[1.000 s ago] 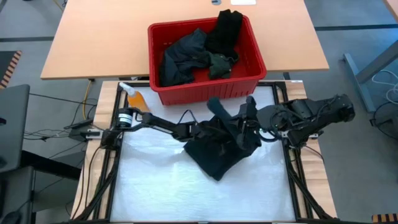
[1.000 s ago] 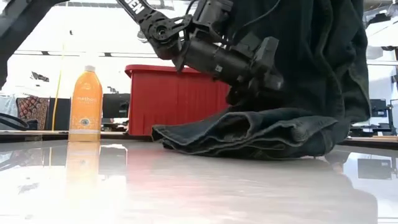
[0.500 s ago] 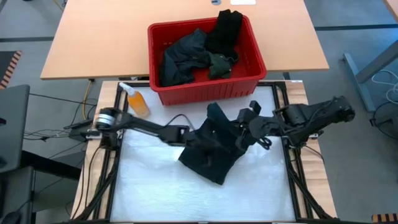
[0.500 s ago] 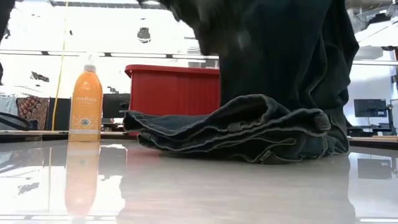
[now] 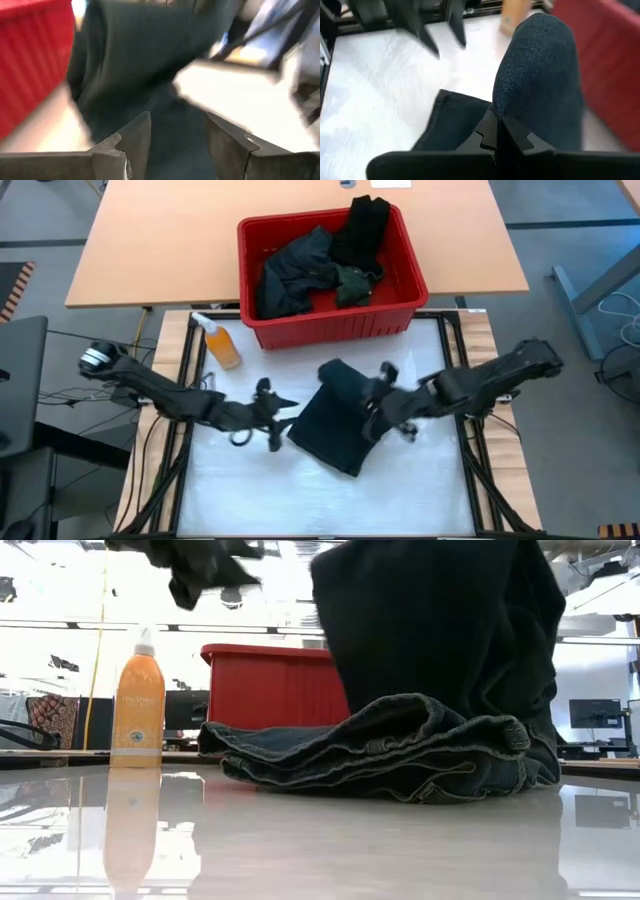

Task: Fold Laundry from Bin
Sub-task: Fold the dark blue jeans

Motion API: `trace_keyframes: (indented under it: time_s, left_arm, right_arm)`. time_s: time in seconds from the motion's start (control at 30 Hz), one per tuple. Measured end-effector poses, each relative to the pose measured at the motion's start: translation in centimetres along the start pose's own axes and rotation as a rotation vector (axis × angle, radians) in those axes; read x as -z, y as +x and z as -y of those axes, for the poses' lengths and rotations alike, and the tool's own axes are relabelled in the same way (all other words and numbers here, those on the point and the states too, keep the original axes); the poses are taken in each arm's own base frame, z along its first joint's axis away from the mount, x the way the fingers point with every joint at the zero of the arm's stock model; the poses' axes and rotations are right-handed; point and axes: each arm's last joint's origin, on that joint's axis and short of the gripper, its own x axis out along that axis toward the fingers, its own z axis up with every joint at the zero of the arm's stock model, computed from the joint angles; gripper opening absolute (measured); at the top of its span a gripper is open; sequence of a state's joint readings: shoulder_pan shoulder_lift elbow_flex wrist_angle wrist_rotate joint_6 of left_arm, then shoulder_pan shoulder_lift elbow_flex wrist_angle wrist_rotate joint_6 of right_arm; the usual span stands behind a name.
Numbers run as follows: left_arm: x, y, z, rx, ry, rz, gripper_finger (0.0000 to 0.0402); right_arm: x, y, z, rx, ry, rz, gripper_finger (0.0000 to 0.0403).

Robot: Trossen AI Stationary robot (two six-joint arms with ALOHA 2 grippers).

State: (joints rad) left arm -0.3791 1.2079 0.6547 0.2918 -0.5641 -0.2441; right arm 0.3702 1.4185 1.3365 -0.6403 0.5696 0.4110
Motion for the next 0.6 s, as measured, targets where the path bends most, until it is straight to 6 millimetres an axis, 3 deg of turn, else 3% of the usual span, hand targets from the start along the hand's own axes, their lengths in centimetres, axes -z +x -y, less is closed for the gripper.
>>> trace_keyframes:
  time_s: [0.13, 0.33, 0.47, 0.6]
  left_arm:
    - [0.3, -1.4, -0.4, 0.043, -0.037, 0.078, 0.0169]
    - [0.8, -0.9, -0.1, 0.045, -0.038, 0.062, 0.0169]
    - [2.4, 0.7, 0.3, 0.023, -0.03, 0.021, 0.0169]
    - [4.3, 3.0, 0.3, 0.009, -0.04, 0.003, 0.0169]
  right_arm:
    - [1.9, 5.1, -3.2, 0.015, -0.046, -0.054, 0.0025]
    - [5.5, 11.7, -6.8, -0.002, -0.1, -0.154, 0.0025]
    - [7.1, 14.5, -8.4, 0.019, -0.146, -0.211, 0.0025]
    - [7.4, 16.0, -9.8, -0.003, -0.207, -0.219, 0.0028]
